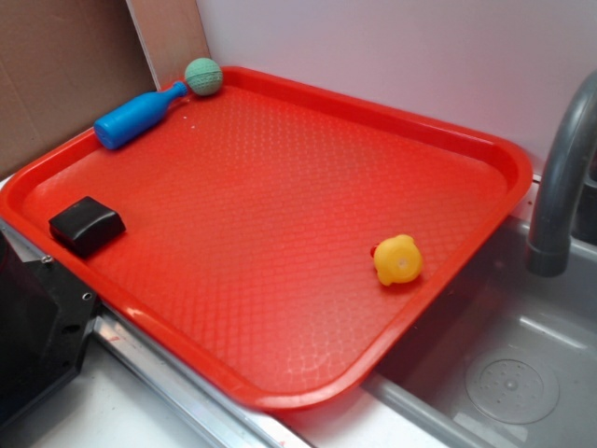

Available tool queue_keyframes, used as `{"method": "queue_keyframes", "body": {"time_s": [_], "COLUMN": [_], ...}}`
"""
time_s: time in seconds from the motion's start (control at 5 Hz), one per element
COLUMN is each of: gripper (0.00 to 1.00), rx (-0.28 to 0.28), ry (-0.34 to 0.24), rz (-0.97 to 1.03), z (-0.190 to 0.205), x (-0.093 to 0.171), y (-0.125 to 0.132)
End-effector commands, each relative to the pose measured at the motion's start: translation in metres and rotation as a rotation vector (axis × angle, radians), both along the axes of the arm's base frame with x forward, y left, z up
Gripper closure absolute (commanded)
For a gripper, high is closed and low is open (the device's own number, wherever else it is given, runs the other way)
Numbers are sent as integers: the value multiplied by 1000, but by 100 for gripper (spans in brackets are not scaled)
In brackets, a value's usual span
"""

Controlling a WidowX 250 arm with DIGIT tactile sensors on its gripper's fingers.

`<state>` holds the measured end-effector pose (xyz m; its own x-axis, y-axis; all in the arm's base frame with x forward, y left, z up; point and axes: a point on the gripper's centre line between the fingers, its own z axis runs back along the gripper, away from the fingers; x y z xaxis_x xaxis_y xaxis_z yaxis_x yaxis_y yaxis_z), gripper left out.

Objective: Grab the green ball.

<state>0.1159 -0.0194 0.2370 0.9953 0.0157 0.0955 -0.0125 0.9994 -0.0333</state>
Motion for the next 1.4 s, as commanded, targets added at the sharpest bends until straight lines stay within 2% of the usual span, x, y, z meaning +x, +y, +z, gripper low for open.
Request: {"method": "queue_keyframes", "body": {"time_s": [0.0, 0.2, 0.8, 1.0, 1.2], "gripper": [0, 0, 0, 0, 0], "rx": [0, 10, 10, 51, 105], "ry": [0, 39, 39, 91, 3], "rz": [0, 49, 49, 165, 224], "z": [0, -20, -20, -51, -76], "x": [0, 9, 9, 29, 61], "y": [0, 21, 21, 63, 112]}}
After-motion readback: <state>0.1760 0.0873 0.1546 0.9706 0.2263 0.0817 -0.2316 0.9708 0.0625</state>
